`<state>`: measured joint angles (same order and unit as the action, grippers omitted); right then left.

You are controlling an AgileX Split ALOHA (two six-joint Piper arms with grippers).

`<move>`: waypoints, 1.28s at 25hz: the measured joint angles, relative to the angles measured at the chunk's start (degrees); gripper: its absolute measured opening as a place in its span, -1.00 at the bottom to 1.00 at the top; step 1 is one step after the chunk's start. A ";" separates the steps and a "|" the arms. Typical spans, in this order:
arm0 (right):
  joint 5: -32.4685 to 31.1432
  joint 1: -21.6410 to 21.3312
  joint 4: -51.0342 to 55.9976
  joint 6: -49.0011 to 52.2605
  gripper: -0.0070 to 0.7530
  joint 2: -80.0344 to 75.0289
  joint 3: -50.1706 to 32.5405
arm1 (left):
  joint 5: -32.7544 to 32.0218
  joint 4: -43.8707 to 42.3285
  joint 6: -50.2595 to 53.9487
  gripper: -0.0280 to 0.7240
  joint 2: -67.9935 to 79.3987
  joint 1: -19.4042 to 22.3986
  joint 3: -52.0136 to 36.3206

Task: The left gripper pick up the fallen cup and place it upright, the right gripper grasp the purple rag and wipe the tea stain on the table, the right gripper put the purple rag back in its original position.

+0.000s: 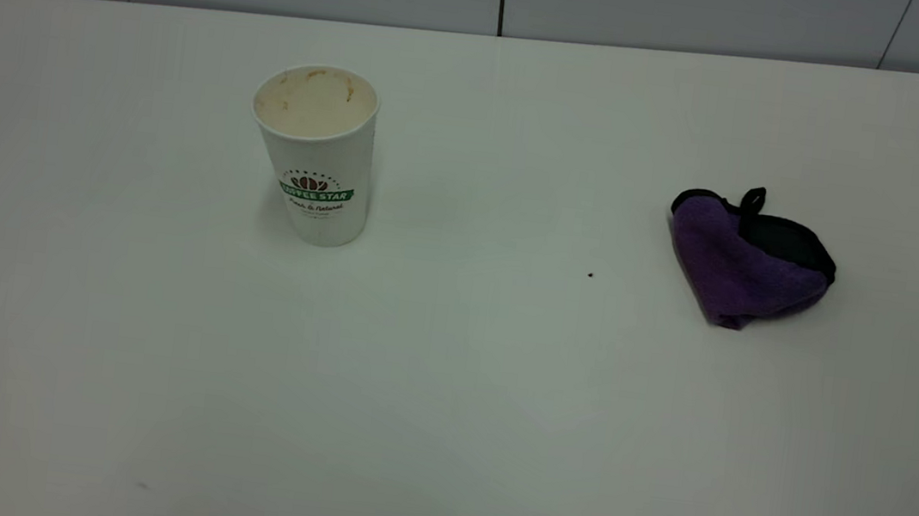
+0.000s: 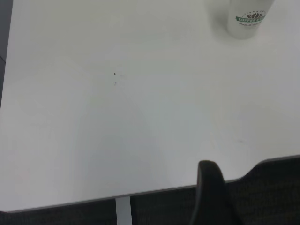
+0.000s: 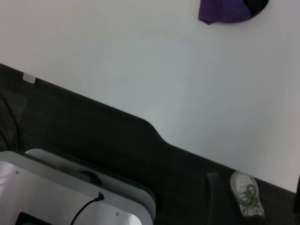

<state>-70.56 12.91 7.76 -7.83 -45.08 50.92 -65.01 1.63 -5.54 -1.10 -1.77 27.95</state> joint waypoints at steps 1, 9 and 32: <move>0.05 0.00 -0.21 0.86 0.11 3.27 -2.81 | 0.00 0.00 0.00 0.37 0.00 0.00 0.00; 0.90 0.00 -3.71 5.19 0.11 25.44 -15.85 | 0.00 0.00 0.00 0.37 0.00 0.00 0.00; 6.54 0.00 -7.76 5.40 0.10 28.79 -23.48 | 0.00 0.00 0.00 0.37 0.00 0.00 0.00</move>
<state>-64.01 12.91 0.00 -2.43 -16.29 27.45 -65.01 1.63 -5.54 -1.10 -1.77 27.95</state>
